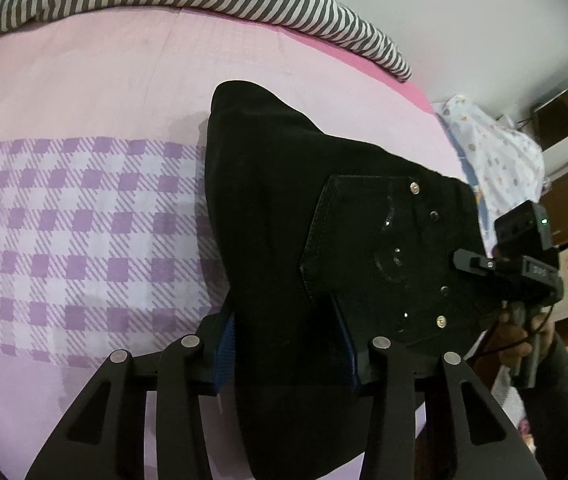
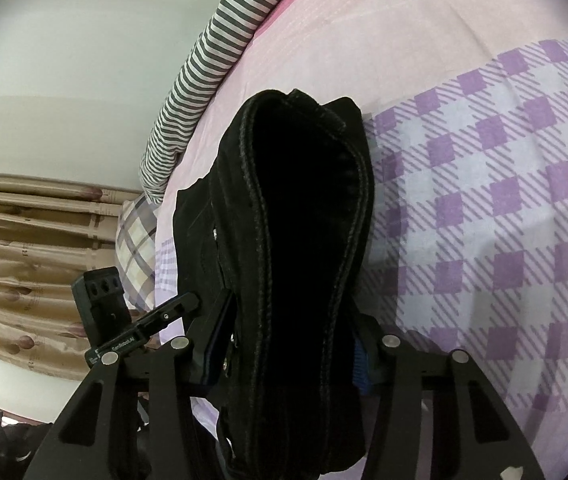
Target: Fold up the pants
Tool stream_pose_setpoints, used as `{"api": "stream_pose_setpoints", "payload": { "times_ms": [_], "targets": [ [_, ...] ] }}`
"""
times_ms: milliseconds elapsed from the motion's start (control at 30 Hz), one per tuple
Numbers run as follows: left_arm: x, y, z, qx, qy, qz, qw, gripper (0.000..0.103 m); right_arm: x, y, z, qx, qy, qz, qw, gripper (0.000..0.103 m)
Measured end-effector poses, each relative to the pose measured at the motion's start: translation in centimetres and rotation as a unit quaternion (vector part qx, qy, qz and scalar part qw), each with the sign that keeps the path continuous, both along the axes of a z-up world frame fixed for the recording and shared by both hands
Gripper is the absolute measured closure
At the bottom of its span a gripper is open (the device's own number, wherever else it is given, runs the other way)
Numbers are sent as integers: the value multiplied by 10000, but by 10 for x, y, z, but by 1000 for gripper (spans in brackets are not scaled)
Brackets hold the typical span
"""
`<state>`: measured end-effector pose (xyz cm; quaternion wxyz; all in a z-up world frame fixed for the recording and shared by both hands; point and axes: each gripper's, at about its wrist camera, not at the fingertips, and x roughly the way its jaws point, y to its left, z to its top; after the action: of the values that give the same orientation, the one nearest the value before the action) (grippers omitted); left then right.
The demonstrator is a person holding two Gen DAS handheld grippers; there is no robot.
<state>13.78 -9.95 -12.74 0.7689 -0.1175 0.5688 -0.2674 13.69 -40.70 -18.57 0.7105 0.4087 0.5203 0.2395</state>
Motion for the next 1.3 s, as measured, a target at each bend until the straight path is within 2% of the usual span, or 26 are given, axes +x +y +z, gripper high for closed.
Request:
{"api": "stream_pose_setpoints", "payload": {
  "times_ms": [133, 267, 600, 700, 767, 900, 1100, 1300],
  "targets": [
    [2, 12, -5, -380, 124, 32, 9992, 60, -2, -2, 0, 4, 1, -10, 10000, 54],
    [5, 20, -10, -535, 263, 64, 9982, 58, -2, -1, 0, -34, 6, 11, 10000, 55],
    [17, 19, -14, -790, 317, 164, 9962, 56, 0, 0, -1, -36, -18, -23, 10000, 55],
    [14, 12, -10, -542, 223, 88, 9982, 56, -2, 1, 0, -124, -16, -84, 9999, 56],
    [12, 4, -7, -244, 103, 19, 9996, 59, -2, 3, 0, -242, 22, -127, 9996, 61],
    [7, -7, -1, 207, -65, -18, 9998, 62, -4, 9, 5, -574, 8, -192, 9982, 66],
    [2, -23, 6, 651, -274, -143, 9974, 71, -7, 18, 15, -992, -64, -360, 9944, 71],
    [0, -32, 11, 883, -475, -259, 9946, 77, -11, 23, 23, -1253, -105, -571, 9904, 74]
  ]
}}
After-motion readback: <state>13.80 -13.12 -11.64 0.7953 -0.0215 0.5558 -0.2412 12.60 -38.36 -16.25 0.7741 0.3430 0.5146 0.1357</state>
